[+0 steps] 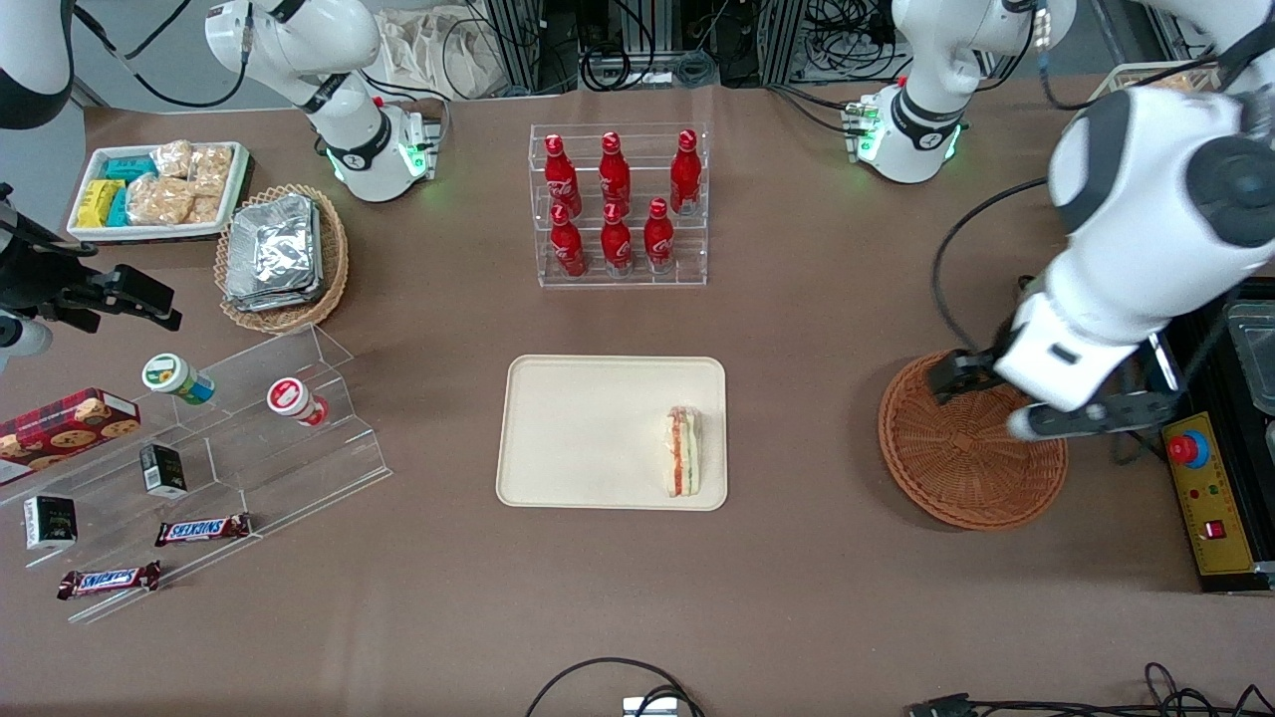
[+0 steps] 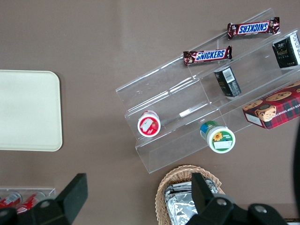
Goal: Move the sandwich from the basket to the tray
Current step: 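Raise the left gripper away from the tray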
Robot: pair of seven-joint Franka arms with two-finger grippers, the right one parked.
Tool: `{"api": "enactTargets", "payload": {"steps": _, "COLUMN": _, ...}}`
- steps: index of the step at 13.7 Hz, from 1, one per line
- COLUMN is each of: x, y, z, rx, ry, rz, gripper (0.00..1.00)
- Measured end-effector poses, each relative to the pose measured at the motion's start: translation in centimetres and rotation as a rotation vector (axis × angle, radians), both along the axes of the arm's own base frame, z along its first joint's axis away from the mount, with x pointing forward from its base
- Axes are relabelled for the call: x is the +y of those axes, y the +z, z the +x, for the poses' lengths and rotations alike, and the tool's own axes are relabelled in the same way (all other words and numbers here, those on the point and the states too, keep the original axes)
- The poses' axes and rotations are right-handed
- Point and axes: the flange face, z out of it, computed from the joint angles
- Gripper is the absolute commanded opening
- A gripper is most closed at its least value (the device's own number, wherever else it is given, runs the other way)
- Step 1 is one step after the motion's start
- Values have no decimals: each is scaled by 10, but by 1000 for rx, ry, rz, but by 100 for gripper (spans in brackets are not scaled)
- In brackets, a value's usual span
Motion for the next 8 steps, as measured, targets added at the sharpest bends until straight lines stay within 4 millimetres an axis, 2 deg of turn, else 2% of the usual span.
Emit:
{"api": "enactTargets", "payload": {"steps": 2, "x": 32, "y": 9, "z": -18, "rx": 14, "ry": -19, "rz": -2, "gripper": 100}}
{"api": "enactTargets", "payload": {"steps": 3, "x": 38, "y": 16, "z": -29, "rx": 27, "ry": -24, "rz": -4, "gripper": 100}}
{"api": "enactTargets", "payload": {"steps": 6, "x": 28, "y": 41, "z": -60, "rx": 38, "ry": -55, "rz": -5, "gripper": 100}}
{"api": "enactTargets", "payload": {"steps": 8, "x": 24, "y": 42, "z": -66, "rx": 40, "ry": -64, "rz": -2, "gripper": 100}}
